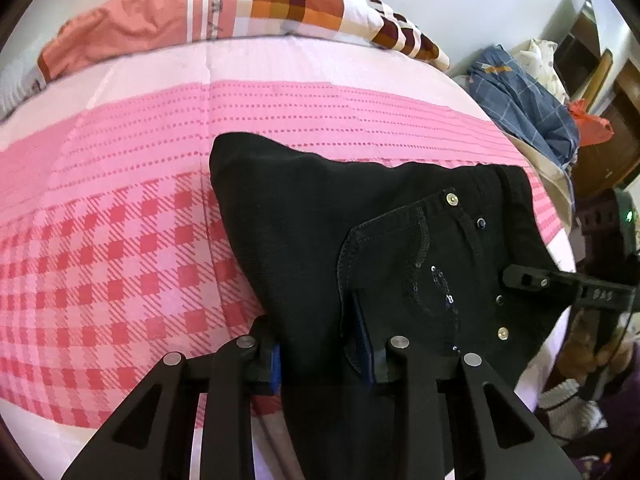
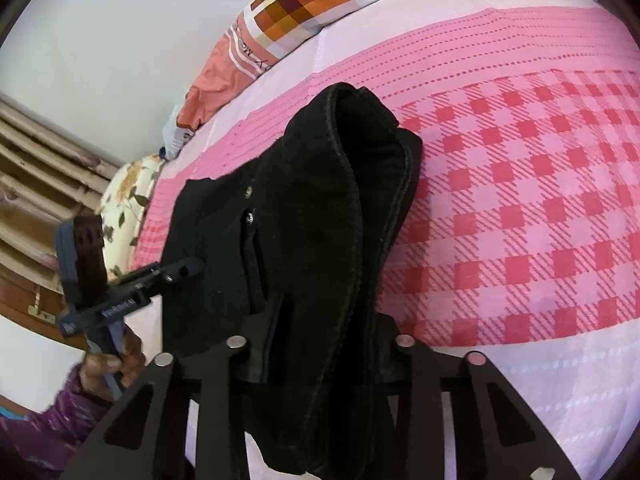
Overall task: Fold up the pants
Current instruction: 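Lift the folded black jeans edge with the right gripper and fold it over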
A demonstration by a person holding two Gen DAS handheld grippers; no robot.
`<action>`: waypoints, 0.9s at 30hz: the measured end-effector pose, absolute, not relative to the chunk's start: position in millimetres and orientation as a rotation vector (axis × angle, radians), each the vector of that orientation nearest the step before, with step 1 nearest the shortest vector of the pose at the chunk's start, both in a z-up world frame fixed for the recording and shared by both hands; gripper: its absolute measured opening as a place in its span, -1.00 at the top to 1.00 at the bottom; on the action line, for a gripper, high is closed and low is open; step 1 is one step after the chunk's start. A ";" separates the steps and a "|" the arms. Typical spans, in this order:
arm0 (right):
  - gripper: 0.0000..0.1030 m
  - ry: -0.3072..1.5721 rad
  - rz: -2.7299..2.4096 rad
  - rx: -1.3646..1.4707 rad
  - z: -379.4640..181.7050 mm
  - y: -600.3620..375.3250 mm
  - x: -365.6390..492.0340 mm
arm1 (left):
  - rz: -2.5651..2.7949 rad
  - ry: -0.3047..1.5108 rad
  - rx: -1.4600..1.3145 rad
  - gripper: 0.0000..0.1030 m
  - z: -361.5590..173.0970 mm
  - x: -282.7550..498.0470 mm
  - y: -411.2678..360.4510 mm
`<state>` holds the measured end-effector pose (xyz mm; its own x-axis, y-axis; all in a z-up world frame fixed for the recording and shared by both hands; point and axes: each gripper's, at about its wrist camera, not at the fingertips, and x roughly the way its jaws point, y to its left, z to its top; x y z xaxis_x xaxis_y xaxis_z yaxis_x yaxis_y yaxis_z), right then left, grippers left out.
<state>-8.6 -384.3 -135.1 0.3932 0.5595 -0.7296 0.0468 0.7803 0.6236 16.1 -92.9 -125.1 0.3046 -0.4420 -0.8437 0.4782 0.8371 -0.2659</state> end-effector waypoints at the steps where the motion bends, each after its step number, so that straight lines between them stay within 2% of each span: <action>1: 0.45 1.125 0.358 0.648 -132.9 -385.0 -9.5 | -0.601 1.088 0.048 0.47 -124.1 12.4 -93.6; 10: 0.48 1.078 0.406 0.741 -113.1 -377.3 -13.9 | -0.577 1.027 0.048 0.57 -106.0 6.3 -92.2; 27: 0.48 1.069 0.465 0.743 -102.2 -340.0 -5.0 | -0.526 0.981 0.013 0.57 -81.1 3.8 -55.5</action>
